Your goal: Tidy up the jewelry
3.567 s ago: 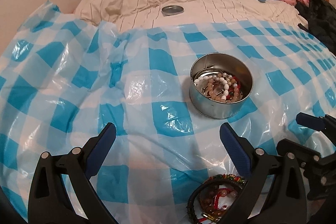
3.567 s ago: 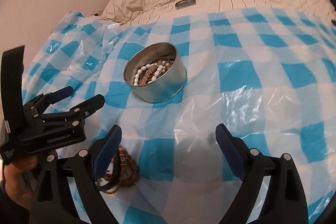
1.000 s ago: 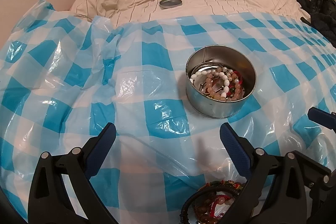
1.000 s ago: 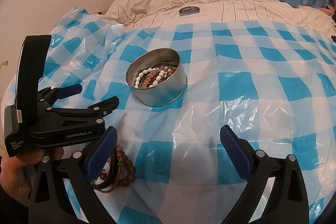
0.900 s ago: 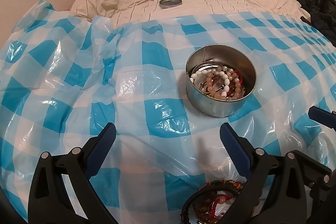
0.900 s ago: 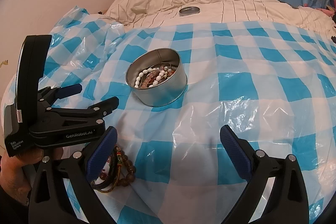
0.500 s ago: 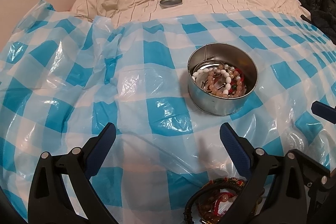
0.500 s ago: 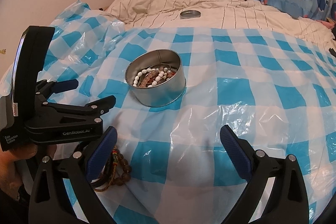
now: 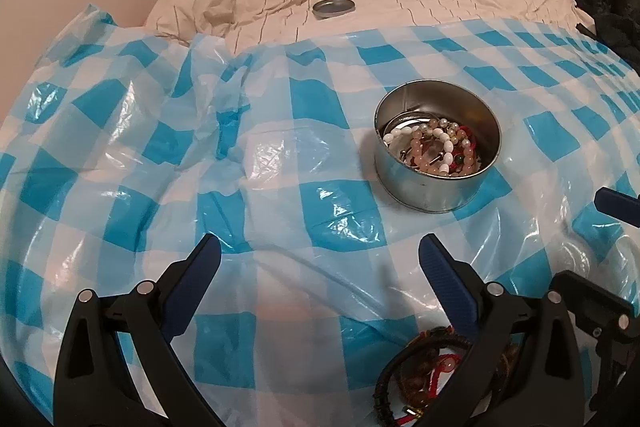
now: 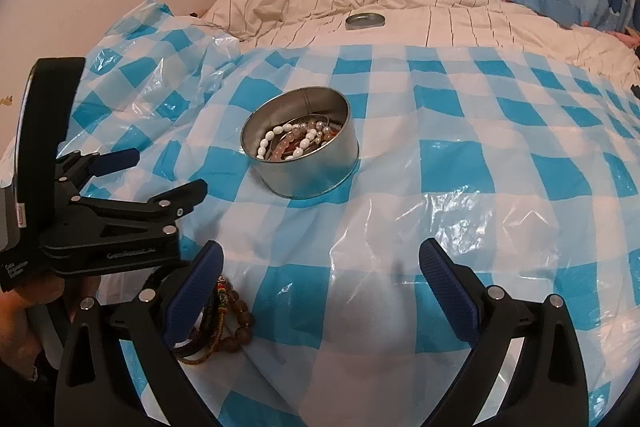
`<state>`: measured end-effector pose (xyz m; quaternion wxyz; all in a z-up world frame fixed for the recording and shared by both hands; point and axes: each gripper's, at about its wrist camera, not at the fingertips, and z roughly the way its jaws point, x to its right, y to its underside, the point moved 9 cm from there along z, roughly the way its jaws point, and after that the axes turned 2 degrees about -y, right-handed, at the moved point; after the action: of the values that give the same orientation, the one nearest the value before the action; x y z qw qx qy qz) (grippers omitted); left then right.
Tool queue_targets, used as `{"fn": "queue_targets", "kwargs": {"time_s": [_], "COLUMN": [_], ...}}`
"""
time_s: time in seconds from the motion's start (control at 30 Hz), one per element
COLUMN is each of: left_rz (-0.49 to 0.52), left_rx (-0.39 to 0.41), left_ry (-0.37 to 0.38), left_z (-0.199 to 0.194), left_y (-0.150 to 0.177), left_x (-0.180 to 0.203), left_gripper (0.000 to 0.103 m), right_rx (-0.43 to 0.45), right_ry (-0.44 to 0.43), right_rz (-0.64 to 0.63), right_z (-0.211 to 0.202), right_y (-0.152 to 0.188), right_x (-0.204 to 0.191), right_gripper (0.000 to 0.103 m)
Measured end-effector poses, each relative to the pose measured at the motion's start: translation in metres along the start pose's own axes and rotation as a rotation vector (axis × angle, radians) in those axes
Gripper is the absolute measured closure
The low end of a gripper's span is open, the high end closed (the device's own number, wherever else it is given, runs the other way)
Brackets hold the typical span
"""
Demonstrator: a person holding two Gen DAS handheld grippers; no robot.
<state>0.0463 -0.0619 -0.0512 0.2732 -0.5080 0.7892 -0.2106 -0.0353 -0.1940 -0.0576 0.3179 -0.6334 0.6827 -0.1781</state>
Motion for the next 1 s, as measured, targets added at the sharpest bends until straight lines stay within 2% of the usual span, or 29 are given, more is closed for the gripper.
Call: {"fn": "queue_targets", "kwargs": {"time_s": [0.33,0.67,0.77,0.87,1.0], "left_rz": [0.046,0.065,0.047,-0.002,-0.008], "left_rx": [0.037,0.053,0.033,-0.009,-0.020], "left_ry": [-0.052,-0.066,-0.017,0.083,0.121], "left_z": [-0.013,-0.020,-0.018,-0.015,-0.016], "left_y": [0.002,0.003,0.005,0.009,0.015], "left_x": [-0.009,-0.011,-0.009,-0.008,-0.005], "left_gripper": [0.008,0.008,0.008,0.008,0.008], "right_rx": [-0.017,-0.024,-0.021,-0.010,0.006], "right_ry": [-0.005,-0.008,-0.007,0.008,0.037], "right_rz": [-0.012,-0.026,-0.030,-0.026,0.006], "right_z": [0.006,0.008,0.007,0.004,-0.001], "right_y": [0.005,0.008,0.007,0.003,-0.003], "right_x": [-0.006,-0.010,-0.010,-0.005,0.009], "right_gripper": [0.009,0.009,0.009,0.009,0.009]}}
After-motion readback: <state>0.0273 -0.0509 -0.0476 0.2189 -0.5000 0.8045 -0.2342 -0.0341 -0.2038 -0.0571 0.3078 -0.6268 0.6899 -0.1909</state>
